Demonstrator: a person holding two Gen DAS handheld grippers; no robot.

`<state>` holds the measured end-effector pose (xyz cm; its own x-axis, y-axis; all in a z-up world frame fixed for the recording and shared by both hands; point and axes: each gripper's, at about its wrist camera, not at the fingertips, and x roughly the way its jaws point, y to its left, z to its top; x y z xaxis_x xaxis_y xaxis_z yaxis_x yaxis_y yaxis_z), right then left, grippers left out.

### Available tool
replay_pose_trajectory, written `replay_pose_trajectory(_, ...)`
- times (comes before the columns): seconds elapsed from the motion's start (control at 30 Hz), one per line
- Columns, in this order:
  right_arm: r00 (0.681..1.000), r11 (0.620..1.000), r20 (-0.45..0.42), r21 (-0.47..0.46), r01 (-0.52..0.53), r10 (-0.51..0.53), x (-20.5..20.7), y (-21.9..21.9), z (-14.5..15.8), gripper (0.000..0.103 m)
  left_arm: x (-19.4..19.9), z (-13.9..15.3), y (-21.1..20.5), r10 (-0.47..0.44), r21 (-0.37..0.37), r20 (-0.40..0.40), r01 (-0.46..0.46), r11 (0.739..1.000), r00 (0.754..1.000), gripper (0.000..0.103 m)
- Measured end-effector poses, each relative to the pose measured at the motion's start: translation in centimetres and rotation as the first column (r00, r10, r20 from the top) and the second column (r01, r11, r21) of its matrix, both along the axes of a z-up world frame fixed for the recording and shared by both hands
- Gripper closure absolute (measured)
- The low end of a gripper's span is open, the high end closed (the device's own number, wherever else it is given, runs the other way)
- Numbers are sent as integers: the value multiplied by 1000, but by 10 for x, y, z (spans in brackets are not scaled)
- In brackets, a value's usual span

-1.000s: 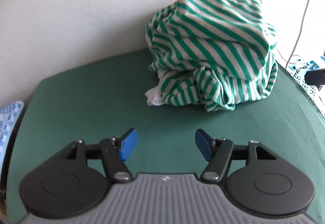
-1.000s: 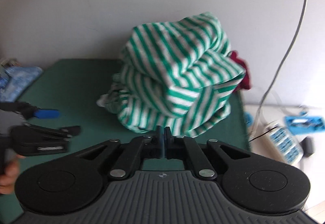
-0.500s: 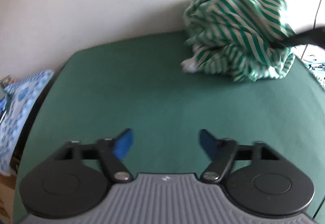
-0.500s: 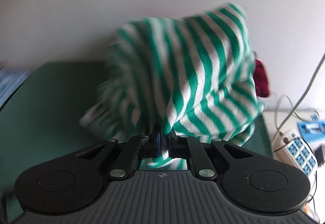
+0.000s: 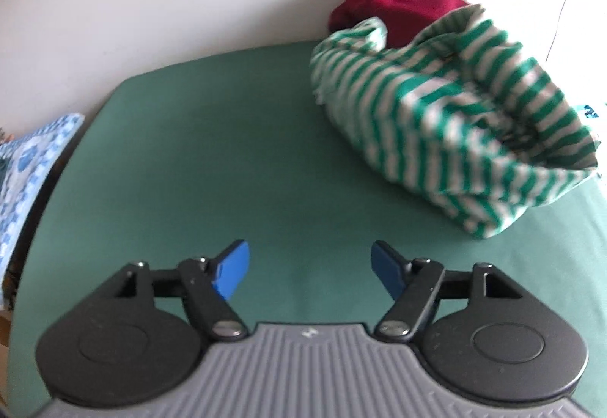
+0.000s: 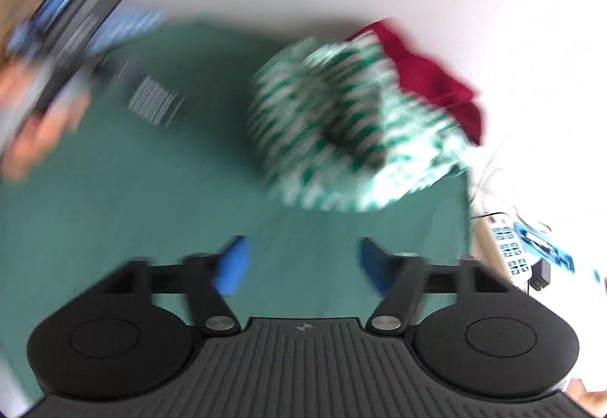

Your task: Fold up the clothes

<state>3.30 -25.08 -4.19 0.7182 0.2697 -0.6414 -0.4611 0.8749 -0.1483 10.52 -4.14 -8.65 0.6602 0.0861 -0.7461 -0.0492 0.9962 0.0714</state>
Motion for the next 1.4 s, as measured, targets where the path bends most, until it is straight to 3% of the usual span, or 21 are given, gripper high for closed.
replay_pose_trajectory(0.1,989,986,51,95,135,-141,52,12,13,21,-9,8,-17,-1,15,22,0,1000,1000,18)
replay_pose_trajectory(0.13,985,983,53,96,156,-161,72,20,8,14,-13,10,-20,-4,16,22,4,1000,1000,18)
replay_pose_trajectory(0.2,978,976,30,72,203,-206,115,36,-12,13,-24,14,-21,1,32,27,-2,999,1000,16)
replay_pose_trajectory(0.23,973,971,-13,50,232,-232,131,39,-25,23,-31,17,-20,9,44,34,-11,999,999,16)
replay_pose_trajectory(0.27,964,965,-59,26,260,-258,145,42,-37,68,-37,19,-19,17,56,41,-19,998,999,16)
replay_pose_trajectory(0.3,952,958,-128,39,285,-278,153,38,-46,96,-45,20,-13,27,69,50,-31,997,998,16)
replay_pose_trajectory(0.37,945,943,-199,161,292,-259,137,20,-43,92,-55,18,2,54,100,57,-59,993,997,22)
replay_pose_trajectory(0.47,975,956,-162,227,185,-150,70,6,-22,92,-63,12,36,104,90,32,-107,990,994,60)
replay_pose_trajectory(0.5,974,956,-189,241,166,-121,46,2,-20,92,-64,10,47,122,75,17,-122,990,992,65)
replay_pose_trajectory(0.6,952,959,-304,254,129,-47,-23,-3,-22,92,-59,5,70,108,10,-13,-108,994,994,65)
replay_pose_trajectory(0.67,920,970,-391,217,110,-17,-66,3,-31,92,-55,2,77,70,-4,-14,-70,998,997,59)
replay_pose_trajectory(0.8,876,980,-481,153,124,-36,-126,14,-38,90,-50,-4,64,-57,24,18,57,998,998,26)
replay_pose_trajectory(0.87,861,978,-504,133,159,-72,-149,15,-37,80,-50,-9,53,-137,6,16,137,990,990,18)
replay_pose_trajectory(0.93,864,952,-478,160,261,-157,-159,8,-24,73,-50,-14,41,-217,-23,11,217,976,976,17)
replay_pose_trajectory(1.0,866,912,-430,194,363,-253,-166,1,-10,59,-51,-17,26,-292,-55,13,292,955,956,13)
replay_pose_trajectory(1.03,866,897,-402,192,398,-298,-170,0,-6,46,-51,-17,16,-322,-66,16,323,944,946,11)
replay_pose_trajectory(1.07,863,883,-373,189,430,-341,-175,0,-2,41,-51,-17,5,-351,-75,19,352,933,936,4)
replay_pose_trajectory(1.17,873,873,-275,175,456,-402,-176,10,3,42,-45,-20,-23,-400,-58,12,400,915,917,3)
replay_pose_trajectory(1.23,881,874,-220,162,457,-420,-173,15,9,42,-33,-30,-40,-408,-36,-41,406,913,912,12)
replay_pose_trajectory(1.3,893,884,-183,158,440,-412,-163,16,12,41,-27,-35,-46,-412,-60,-84,408,911,907,40)
replay_pose_trajectory(1.4,912,904,-133,142,404,-387,-145,10,16,41,-37,-18,-27,-366,-85,-53,361,929,929,66)
